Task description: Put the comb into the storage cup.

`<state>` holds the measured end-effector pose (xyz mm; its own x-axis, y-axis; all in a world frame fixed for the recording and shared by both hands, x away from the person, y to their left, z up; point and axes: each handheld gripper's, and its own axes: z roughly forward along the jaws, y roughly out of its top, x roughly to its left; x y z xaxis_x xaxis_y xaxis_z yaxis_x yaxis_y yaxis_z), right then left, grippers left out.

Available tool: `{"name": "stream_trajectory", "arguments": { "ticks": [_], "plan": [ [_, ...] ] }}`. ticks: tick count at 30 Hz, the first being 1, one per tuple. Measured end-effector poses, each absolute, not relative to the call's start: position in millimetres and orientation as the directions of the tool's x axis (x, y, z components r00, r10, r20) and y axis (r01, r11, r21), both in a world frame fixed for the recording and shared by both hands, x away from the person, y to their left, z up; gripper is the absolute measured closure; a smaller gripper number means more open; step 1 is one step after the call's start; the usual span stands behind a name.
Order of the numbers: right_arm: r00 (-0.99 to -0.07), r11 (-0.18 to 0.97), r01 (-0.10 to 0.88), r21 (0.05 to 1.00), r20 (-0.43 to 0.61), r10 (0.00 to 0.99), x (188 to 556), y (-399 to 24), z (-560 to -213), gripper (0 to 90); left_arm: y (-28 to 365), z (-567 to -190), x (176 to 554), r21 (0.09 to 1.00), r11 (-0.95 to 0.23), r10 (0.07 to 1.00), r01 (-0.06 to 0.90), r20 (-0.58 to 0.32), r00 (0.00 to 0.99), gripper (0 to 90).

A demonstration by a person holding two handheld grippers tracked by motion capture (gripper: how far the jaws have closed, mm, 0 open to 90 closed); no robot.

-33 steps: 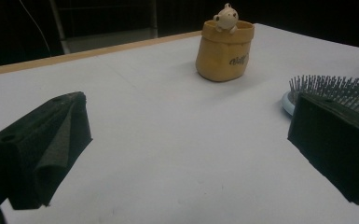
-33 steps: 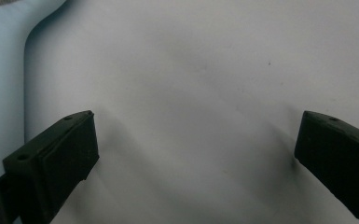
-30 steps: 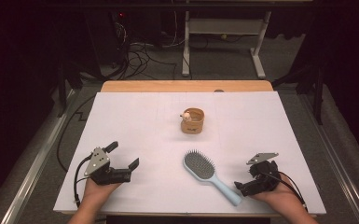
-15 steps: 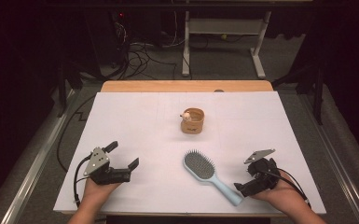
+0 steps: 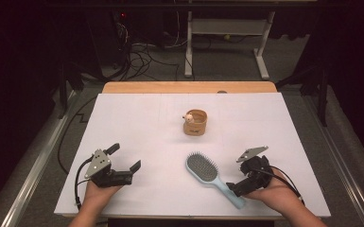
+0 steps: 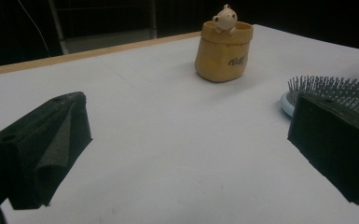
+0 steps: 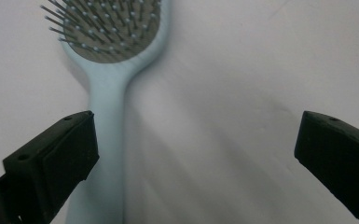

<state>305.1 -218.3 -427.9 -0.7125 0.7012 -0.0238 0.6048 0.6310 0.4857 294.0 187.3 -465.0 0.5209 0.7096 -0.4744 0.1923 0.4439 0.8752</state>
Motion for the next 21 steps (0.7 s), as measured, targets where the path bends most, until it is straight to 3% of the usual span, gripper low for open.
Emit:
{"name": "stream_trajectory", "arguments": {
  "ticks": [21],
  "plan": [
    [-0.771,0.697,0.56,0.448,-0.027,0.637,317.5,-160.6,-441.6,0.1,188.6,-465.0,294.4,0.877,0.441,0.711,0.192,-0.472,0.522,0.3]
  ]
}}
